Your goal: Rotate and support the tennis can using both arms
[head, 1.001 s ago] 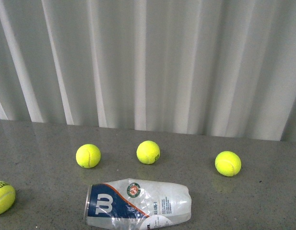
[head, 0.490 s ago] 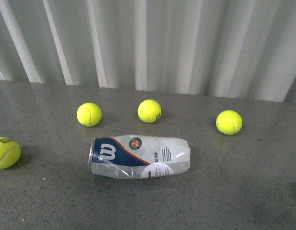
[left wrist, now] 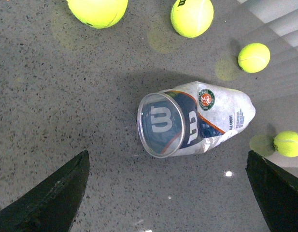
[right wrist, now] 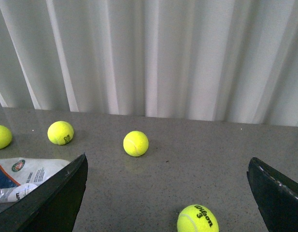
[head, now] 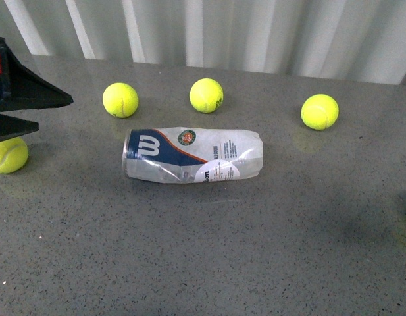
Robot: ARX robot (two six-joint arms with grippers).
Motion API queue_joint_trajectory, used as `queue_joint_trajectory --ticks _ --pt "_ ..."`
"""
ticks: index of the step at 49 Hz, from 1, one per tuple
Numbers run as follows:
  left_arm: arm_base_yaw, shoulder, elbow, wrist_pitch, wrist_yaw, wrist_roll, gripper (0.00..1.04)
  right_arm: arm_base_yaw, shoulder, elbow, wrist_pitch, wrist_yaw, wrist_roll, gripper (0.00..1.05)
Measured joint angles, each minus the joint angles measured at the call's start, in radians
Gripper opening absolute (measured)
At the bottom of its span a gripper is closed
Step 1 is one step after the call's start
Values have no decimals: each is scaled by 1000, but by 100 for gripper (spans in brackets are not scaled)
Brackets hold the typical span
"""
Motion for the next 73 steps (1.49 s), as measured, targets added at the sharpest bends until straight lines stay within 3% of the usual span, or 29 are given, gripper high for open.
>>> queue_joint_trajectory --ticks 18,46,58,65,68,73 --pt "-88 251 190 -18 10 21 98 0 0 0 0 0 0 98" --pt "-240 360 204 74 79 -92 98 0 0 0 0 0 0 98" --pt "-267 352 185 115 110 -179 52 0 0 0 0 0 0 98" --pt "-278 326 140 132 119 -222 33 0 0 0 0 0 0 98" --pt "-287 293 105 146 123 -246 18 0 0 0 0 0 0 98" --pt "-297 234 82 119 132 -253 3 0 0 0 0 0 0 98"
